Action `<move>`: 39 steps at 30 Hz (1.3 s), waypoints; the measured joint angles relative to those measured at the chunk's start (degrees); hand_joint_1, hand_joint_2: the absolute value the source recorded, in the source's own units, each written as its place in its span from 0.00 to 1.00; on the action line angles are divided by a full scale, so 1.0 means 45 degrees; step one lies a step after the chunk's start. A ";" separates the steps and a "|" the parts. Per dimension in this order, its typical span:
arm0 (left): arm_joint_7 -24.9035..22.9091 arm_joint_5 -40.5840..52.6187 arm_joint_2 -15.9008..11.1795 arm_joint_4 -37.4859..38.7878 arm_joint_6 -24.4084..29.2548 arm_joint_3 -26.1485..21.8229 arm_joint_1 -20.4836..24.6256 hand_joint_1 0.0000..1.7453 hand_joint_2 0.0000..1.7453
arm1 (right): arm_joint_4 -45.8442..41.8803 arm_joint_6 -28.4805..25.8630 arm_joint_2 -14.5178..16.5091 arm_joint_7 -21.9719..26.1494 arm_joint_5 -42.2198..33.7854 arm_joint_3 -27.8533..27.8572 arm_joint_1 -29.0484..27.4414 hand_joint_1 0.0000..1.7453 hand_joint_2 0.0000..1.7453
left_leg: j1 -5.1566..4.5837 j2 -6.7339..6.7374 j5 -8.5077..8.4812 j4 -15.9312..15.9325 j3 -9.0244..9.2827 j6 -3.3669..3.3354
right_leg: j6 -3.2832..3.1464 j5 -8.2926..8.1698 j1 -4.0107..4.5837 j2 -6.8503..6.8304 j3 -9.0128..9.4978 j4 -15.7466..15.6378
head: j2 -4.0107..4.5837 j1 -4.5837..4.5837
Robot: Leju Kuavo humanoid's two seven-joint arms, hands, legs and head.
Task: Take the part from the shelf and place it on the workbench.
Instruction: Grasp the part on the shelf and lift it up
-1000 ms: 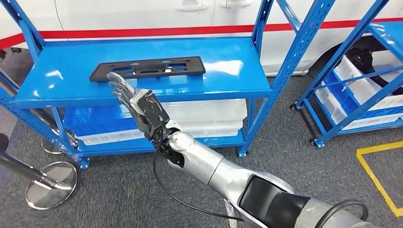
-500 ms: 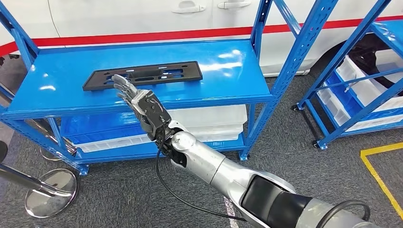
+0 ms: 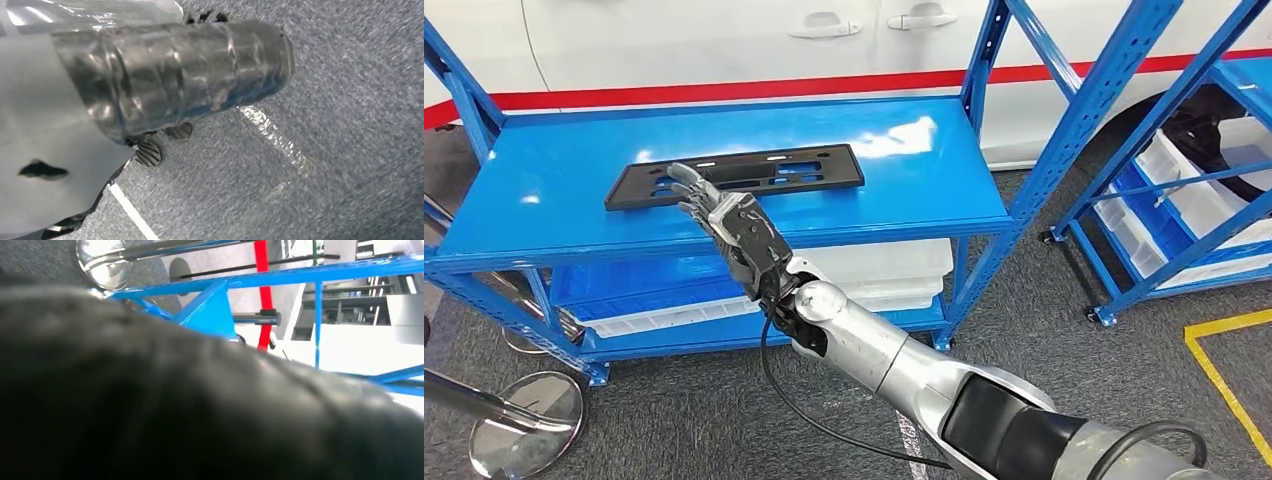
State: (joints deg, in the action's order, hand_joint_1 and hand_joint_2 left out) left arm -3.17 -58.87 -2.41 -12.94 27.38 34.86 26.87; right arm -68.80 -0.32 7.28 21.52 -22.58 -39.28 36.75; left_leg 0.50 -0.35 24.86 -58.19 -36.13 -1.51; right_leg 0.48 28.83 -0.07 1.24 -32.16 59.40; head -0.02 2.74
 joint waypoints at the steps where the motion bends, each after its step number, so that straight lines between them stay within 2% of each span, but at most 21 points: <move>1: 0.0005 0.0001 0.0018 0.0000 0.0001 0.0001 0.0009 0.00 0.00 | -0.0034 0.0001 -0.0010 0.0004 0.0000 0.0000 0.0016 0.00 0.00 | 0.0042 -0.0003 0.0033 0.0083 0.0152 -0.0060 | 0.0065 0.0149 -0.0014 -0.0041 -0.0219 0.0433 | 0.0000 0.0001; 4: 0.0018 0.0002 0.0038 0.0001 -0.0001 0.0006 0.0017 0.00 0.00 | -0.0050 0.0006 -0.0079 0.0006 0.0000 0.0000 -0.0027 0.00 0.00 | 0.0057 -0.0004 0.0246 0.0163 0.0505 -0.0197 | 0.0234 0.0699 -0.0087 -0.0114 -0.1683 0.2653 | 0.0000 0.0007; 5: 0.0019 0.0001 0.0045 0.0001 -0.0001 0.0012 -0.0009 0.00 0.00 | -0.0048 0.0005 -0.0117 0.0006 0.0000 0.0000 -0.0070 0.00 0.00 | 0.0058 -0.0012 0.0348 0.0163 0.0631 -0.0207 | 0.0263 0.0685 -0.0110 -0.0118 -0.2098 0.3031 | 0.0000 0.0007; 6: 0.0019 0.0000 0.0055 0.0002 0.0000 0.0029 -0.0041 0.00 0.00 | -0.0048 0.0004 -0.0155 0.0006 0.0000 0.0000 -0.0104 0.00 0.00 | 0.0060 -0.0019 0.0463 0.0162 0.0780 -0.0205 | 0.0274 0.0445 -0.0125 -0.0127 -0.2303 0.2955 | 0.0000 0.0009; 9: 0.0024 -0.0001 0.0107 0.0007 0.0000 0.0127 -0.0083 0.00 0.00 | -0.0050 0.0003 -0.0233 0.0006 0.0000 0.0000 -0.0108 0.00 0.00 | 0.0059 -0.0028 0.0865 0.0169 0.1274 -0.0125 | 0.0189 -0.1328 -0.0105 -0.0151 -0.1988 0.0829 | 0.0000 -0.0006; 11: 0.0034 -0.0007 0.0135 0.0010 -0.0002 0.0168 -0.0053 0.00 0.00 | -0.0051 0.0007 -0.0255 -0.0007 0.0000 -0.0001 -0.0093 0.00 0.00 | 0.0046 -0.0035 0.1072 0.0182 0.1419 0.0031 | 0.0028 -0.1809 -0.0025 -0.0155 -0.1710 -0.0162 | -0.0001 -0.0018; 15: 0.0032 -0.0026 0.0142 0.0011 -0.0018 0.0197 0.0023 0.00 0.00 | -0.0076 0.0007 -0.0248 -0.0008 -0.0001 -0.0005 -0.0017 0.00 0.00 | 0.0051 -0.0011 0.1257 -0.0091 0.1467 0.0275 | -0.0297 -0.1584 -0.0028 -0.0152 -0.1356 -0.0419 | 0.0000 -0.0029; 16: 0.0022 -0.0030 0.0147 0.0011 -0.0025 0.0200 0.0047 0.00 0.00 | -0.0085 0.0010 -0.0243 -0.0004 -0.0001 -0.0005 0.0017 0.00 0.00 | 0.0065 -0.0001 0.1356 -0.0533 0.1243 0.0323 | -0.0367 -0.1542 -0.0058 -0.0149 -0.1212 -0.0483 | 0.0000 -0.0034; 18: -0.0021 -0.0032 0.0155 0.0013 -0.0042 0.0205 0.0052 0.00 0.00 | -0.0084 0.0012 -0.0242 0.0000 -0.0001 -0.0005 0.0032 0.00 0.00 | 0.0079 0.0007 0.1749 -0.2019 0.0335 0.0407 | -0.0467 -0.1401 -0.0091 -0.0151 -0.0963 -0.0555 | 0.0000 -0.0043; 20: -0.0070 -0.0018 0.0135 0.0024 -0.0061 0.0210 -0.0024 0.00 0.00 | -0.0065 0.0006 -0.0259 -0.0006 -0.0002 -0.0005 -0.0040 0.00 0.50 | 0.0086 0.0008 0.2181 -0.3176 -0.0620 0.0482 | -0.0487 -0.1199 -0.0092 -0.0129 -0.0727 -0.0553 | 0.0000 -0.0044; 21: -0.0085 -0.0010 0.0121 0.0030 -0.0072 0.0212 -0.0063 0.00 0.00 | -0.0056 0.0005 -0.0271 -0.0016 -0.0004 -0.0005 -0.0076 0.00 0.75 | 0.0088 0.0009 0.2133 -0.3230 -0.0886 0.0503 | -0.0478 -0.1080 -0.0093 -0.0111 -0.0585 -0.0539 | 0.0000 -0.0044; 22: -0.0094 0.0007 0.0109 0.0034 -0.0095 0.0214 -0.0083 0.00 0.00 | -0.0051 0.0015 -0.0282 -0.0035 -0.0004 -0.0005 -0.0095 0.00 1.00 | 0.0092 0.0010 0.1765 -0.2837 -0.0953 0.0508 | -0.0458 -0.0949 -0.0096 -0.0096 -0.0428 -0.0516 | 0.0000 -0.0044; 24: -0.0141 0.0085 0.0098 0.0035 -0.0152 0.0215 -0.0074 0.00 0.00 | -0.0029 0.0045 -0.0288 -0.0105 0.0132 -0.0012 -0.0078 0.00 1.00 | 0.0094 0.0021 0.0387 -0.1298 -0.0734 0.0478 | -0.0380 -0.0673 -0.0095 -0.0087 -0.0114 -0.0453 | 0.0000 -0.0038; 26: -0.0270 0.0265 0.0131 0.0039 -0.0164 0.0261 -0.0021 0.00 0.00 | 0.0332 -0.0057 -0.0154 -0.0162 0.0820 -0.0160 0.0291 0.00 1.00 | 0.0025 0.0039 -0.0364 -0.0207 -0.0536 0.0363 | -0.0258 -0.0471 -0.0070 -0.0051 -0.0033 -0.0360 | 0.0000 -0.0039; 28: -0.0457 0.0480 0.0259 0.0044 -0.0073 0.0371 0.0109 0.00 0.00 | 0.1216 -0.0370 0.0240 -0.0107 0.1923 -0.0492 0.1119 0.00 1.00 | -0.0041 0.0046 -0.0353 -0.0086 -0.0531 0.0205 | -0.0131 -0.0367 -0.0037 -0.0005 -0.0133 -0.0274 | 0.0000 -0.0046; 31: -0.0731 0.0652 0.0565 0.0041 0.0072 0.0472 0.0447 0.00 0.00 | 0.2683 -0.0787 0.1001 -0.0010 0.3150 -0.0845 0.2451 0.00 1.00 | 0.0036 0.0002 -0.0412 -0.0067 -0.0447 0.0027 | 0.0048 0.0001 -0.0053 -0.0088 -0.0391 0.0213 | 0.0000 -0.0027; 34: -0.1046 0.0631 0.0863 0.0043 0.0016 0.0636 0.0646 0.00 0.00 | 0.4199 -0.1446 0.1532 -0.0162 0.4393 -0.1205 0.3319 0.00 1.00 | 0.0054 -0.0098 -0.0309 -0.0058 -0.0338 -0.0122 | 0.0191 0.0797 -0.0099 -0.0168 -0.1681 0.2523 | 0.0000 0.0013; 35: -0.1193 0.0631 0.0956 0.0044 -0.0005 0.0673 0.0657 0.00 0.00 | 0.4698 -0.1910 0.1663 -0.0251 0.4970 -0.1363 0.3439 0.00 1.00 | 0.0054 -0.0139 -0.0259 -0.0073 -0.0303 -0.0146 | 0.0208 0.0855 -0.0106 -0.0170 -0.2154 0.3178 | 0.0000 0.0015; 36: -0.1334 0.0644 0.1031 0.0045 -0.0026 0.0690 0.0658 0.00 0.00 | 0.5117 -0.2464 0.1764 -0.0348 0.5578 -0.1516 0.3485 0.00 1.00 | 0.0053 -0.0181 -0.0200 -0.0089 -0.0260 -0.0157 | 0.0201 0.0691 -0.0105 -0.0171 -0.2434 0.3404 | 0.0000 0.0016; 37: -0.1474 0.0667 0.1102 0.0045 -0.0072 0.0727 0.0654 0.00 0.00 | 0.5512 -0.3148 0.1832 -0.0472 0.6273 -0.1681 0.3501 0.00 1.00 | 0.0048 -0.0229 -0.0135 -0.0108 -0.0200 -0.0158 | 0.0165 0.0303 -0.0098 -0.0171 -0.2489 0.3154 | 0.0000 0.0017; 39: -0.1685 0.0727 0.1203 0.0045 -0.0204 0.0861 0.0650 0.00 0.00 | 0.6134 -0.4620 0.1930 -0.0785 0.7772 -0.2096 0.3533 0.00 1.00 | 0.0027 -0.0295 0.0012 -0.0123 -0.0037 -0.0131 | -0.0018 -0.0765 -0.0034 -0.0171 -0.2019 0.1593 | 0.0000 0.0015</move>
State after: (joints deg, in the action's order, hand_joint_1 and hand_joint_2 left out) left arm -10.75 -55.60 3.00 -12.74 26.46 38.73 29.79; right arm -41.19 -21.11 15.97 17.99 12.40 -48.71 52.65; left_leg 0.63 -1.68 24.91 -58.75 -36.30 -2.10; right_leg 0.40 25.38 -0.22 0.47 -41.25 66.57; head -0.02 2.81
